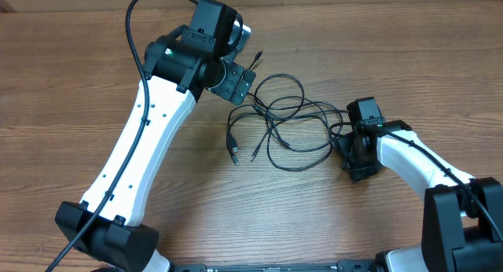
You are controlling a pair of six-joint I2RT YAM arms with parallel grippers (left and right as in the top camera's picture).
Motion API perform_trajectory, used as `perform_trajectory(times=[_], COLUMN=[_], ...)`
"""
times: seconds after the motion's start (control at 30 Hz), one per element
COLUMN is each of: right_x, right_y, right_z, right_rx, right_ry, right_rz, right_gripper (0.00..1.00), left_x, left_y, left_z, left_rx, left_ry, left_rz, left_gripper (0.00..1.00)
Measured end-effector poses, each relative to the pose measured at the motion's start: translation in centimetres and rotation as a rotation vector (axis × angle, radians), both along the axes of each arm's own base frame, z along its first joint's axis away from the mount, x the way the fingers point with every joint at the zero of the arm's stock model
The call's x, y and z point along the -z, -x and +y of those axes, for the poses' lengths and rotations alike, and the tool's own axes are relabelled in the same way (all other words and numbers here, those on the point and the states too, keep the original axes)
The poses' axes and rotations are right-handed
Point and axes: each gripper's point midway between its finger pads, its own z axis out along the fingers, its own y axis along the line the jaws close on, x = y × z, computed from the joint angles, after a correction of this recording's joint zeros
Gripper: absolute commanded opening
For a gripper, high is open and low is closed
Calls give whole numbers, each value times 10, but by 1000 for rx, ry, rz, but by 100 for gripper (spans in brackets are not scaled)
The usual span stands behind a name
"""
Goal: Untangle cables
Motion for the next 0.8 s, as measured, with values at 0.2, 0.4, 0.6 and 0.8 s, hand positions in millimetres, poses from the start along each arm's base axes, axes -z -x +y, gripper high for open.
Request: perform_trajectory(times=[0.2, 0.4, 0.6, 0.8], right_x=[0, 1, 2, 4], right_y=[0, 1, 0, -4], right_z=[-8, -12, -14, -12], right_rx=[10, 13, 13, 13], right_ry=[46, 68, 80, 70], right_rz=[-5, -3, -4, -17], right_gripper=[44, 35, 11, 4], left_x=[0, 0, 0, 0], left_y=[0, 0, 0, 0], left_z=[0, 0, 0, 0], left_rx=[0, 0, 0, 0], left_ry=[0, 0, 0, 0], left_rz=[0, 0, 0, 0], left_gripper=[100, 100, 99, 100])
